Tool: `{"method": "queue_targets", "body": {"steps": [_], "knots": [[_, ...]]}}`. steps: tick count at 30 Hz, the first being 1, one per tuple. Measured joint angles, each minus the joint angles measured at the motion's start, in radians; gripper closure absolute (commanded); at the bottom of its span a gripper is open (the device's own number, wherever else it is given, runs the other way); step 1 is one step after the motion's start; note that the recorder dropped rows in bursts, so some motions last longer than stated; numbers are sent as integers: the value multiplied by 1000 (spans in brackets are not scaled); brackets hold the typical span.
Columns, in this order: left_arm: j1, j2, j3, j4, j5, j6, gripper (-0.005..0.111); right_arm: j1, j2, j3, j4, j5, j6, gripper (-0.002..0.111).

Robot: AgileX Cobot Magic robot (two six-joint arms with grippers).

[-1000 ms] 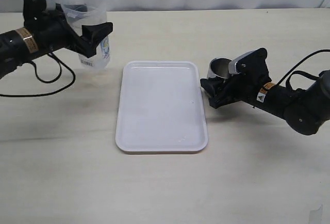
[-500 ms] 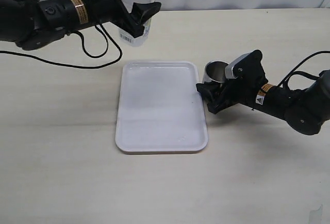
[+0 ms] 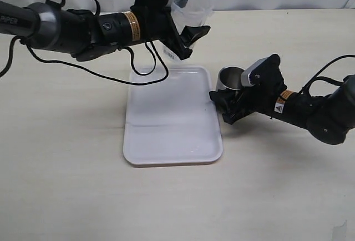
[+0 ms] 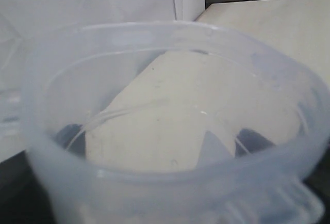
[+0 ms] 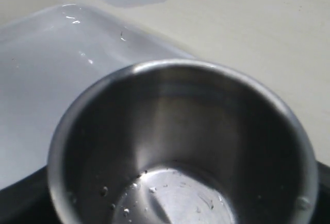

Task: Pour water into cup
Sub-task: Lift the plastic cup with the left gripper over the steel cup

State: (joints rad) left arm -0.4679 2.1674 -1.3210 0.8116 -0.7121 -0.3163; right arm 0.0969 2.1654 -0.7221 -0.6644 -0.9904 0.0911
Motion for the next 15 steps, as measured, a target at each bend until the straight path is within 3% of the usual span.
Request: {"method": "queue_targets", "body": {"steps": [5,15], "knots": [[-40,40,-59,0,17,11,107,0,0,-7,-61,-2,0,104],[-102,67,-76,24,132,300,107,0,0,-7,-66,-2,0,104]]}}
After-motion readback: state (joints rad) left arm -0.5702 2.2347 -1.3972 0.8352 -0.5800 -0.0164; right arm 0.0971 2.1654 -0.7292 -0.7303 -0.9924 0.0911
